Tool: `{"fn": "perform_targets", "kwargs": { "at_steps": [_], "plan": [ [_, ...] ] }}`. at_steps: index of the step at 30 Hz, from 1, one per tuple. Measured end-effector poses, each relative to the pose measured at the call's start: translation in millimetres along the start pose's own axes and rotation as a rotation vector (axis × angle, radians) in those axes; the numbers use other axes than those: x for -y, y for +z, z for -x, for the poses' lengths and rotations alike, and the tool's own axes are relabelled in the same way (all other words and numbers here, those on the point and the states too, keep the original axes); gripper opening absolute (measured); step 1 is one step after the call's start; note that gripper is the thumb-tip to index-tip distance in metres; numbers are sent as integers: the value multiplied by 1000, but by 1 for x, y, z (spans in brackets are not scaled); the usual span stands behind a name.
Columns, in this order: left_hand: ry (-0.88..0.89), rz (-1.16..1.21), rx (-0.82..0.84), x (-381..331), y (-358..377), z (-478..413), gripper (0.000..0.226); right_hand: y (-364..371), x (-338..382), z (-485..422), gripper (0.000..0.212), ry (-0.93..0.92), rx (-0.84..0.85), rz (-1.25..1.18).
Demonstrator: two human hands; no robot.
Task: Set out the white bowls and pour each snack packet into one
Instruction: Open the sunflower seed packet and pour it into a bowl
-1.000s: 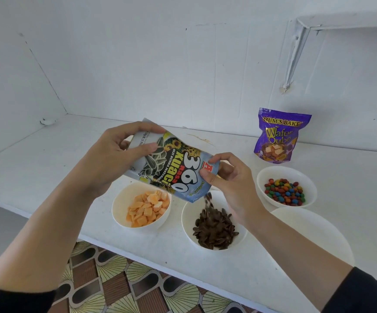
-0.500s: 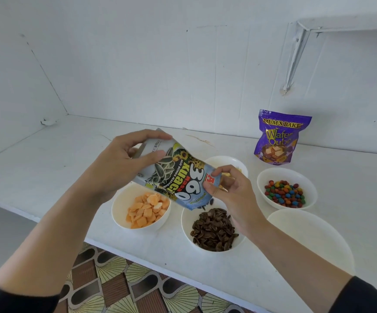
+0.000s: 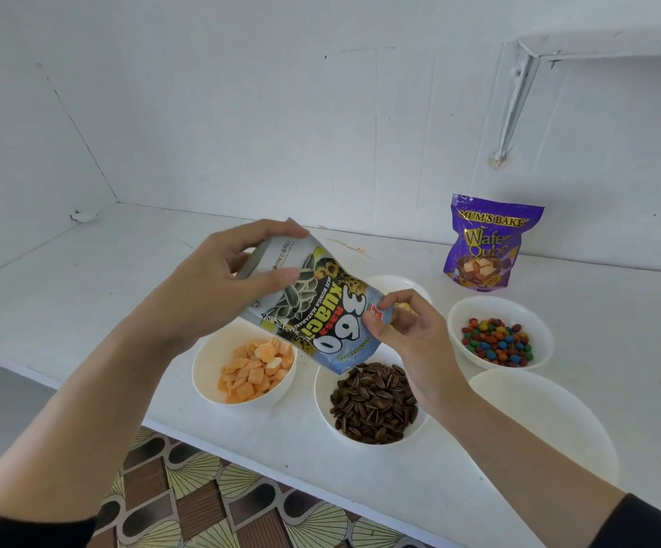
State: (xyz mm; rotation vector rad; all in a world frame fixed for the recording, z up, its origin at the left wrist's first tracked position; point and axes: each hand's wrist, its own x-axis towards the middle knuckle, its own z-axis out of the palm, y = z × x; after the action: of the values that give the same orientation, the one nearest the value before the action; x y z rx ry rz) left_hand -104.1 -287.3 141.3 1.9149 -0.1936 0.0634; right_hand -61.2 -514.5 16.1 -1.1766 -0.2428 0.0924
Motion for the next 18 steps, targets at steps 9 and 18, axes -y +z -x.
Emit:
{"fn": "perform_targets", "kwargs": {
  "at_steps": [9,18],
  "plan": [
    [73,-31,-43,2,9,-4,28,-5,-5,-4,29,-6,-3,51],
    [115,-131,-104,24,30,-3,35,-12,-12,-8,42,17,-40,136]
  ]
}}
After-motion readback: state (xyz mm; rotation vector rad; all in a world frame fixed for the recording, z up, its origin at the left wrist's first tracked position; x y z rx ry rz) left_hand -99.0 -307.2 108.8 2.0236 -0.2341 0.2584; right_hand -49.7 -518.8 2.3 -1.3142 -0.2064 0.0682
